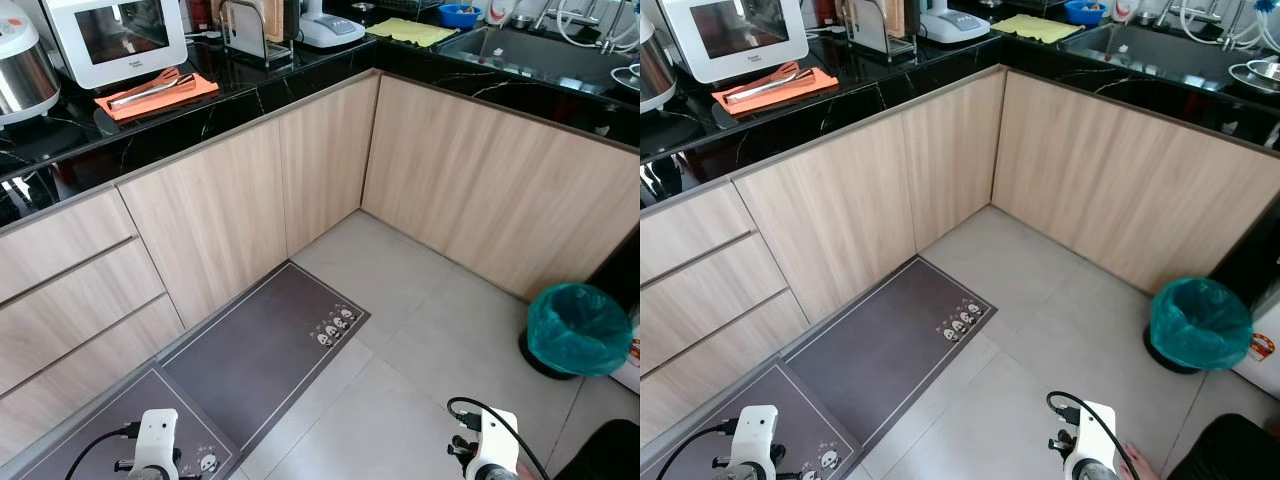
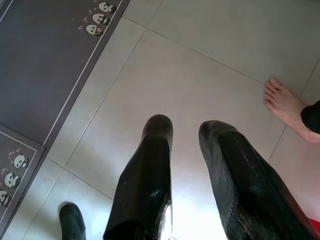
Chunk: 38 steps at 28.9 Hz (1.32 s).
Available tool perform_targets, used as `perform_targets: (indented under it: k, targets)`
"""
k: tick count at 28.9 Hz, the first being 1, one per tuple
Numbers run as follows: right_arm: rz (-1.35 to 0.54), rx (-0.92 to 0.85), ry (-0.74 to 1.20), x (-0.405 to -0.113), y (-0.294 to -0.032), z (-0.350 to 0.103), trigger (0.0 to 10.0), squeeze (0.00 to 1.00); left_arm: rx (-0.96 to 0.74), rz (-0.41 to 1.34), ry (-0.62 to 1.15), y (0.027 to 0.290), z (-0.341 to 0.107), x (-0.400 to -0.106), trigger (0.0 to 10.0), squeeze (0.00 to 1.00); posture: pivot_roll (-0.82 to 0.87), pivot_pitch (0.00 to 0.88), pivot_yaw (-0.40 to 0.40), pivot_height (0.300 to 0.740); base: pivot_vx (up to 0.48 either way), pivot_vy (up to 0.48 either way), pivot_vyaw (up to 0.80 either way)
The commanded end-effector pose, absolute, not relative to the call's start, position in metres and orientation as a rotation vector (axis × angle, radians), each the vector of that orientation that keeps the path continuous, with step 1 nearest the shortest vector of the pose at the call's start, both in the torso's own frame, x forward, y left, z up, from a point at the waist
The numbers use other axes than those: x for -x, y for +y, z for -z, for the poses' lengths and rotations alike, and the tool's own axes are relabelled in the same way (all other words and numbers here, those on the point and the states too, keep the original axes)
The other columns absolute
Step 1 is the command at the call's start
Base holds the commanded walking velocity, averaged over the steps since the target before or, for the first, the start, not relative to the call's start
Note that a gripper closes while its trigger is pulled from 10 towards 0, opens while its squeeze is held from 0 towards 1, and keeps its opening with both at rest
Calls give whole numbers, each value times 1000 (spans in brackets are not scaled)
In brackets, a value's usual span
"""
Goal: Kitchen organization
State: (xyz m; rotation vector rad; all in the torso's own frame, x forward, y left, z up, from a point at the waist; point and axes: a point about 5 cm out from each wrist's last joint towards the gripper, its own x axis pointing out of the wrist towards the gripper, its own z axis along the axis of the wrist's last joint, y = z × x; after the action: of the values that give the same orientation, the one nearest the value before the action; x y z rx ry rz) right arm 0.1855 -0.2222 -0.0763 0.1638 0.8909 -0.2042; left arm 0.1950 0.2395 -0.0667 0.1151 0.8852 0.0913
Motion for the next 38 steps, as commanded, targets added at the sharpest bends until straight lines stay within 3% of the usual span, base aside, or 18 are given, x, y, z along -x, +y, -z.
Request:
perform_targets:
  k: [1,7,12,24,38]
  targets:
    - [203,-161,878,-187,-223,75,10000,0,-193,-47,881,246,64,-196,10000,0,83,0,-20,740,270,0,0]
    - [202,-159,880,-187,-223,75,10000,0,-196,-109,864,270,55,-197,10000,0,93,0,-19,740,269,0,0]
    - [199,-158,882,-187,-223,75,10000,0,-181,-130,859,274,54,-197,10000,0,92,0,-20,740,272,0,0]
    - [191,-163,875,-188,-225,74,10000,0,-141,-71,818,245,56,-210,10000,0,61,0,-35,740,306,0,0]
    - [190,-171,887,-187,-224,75,10000,0,-134,-63,817,241,56,-211,10000,0,67,0,-31,740,312,0,-95]
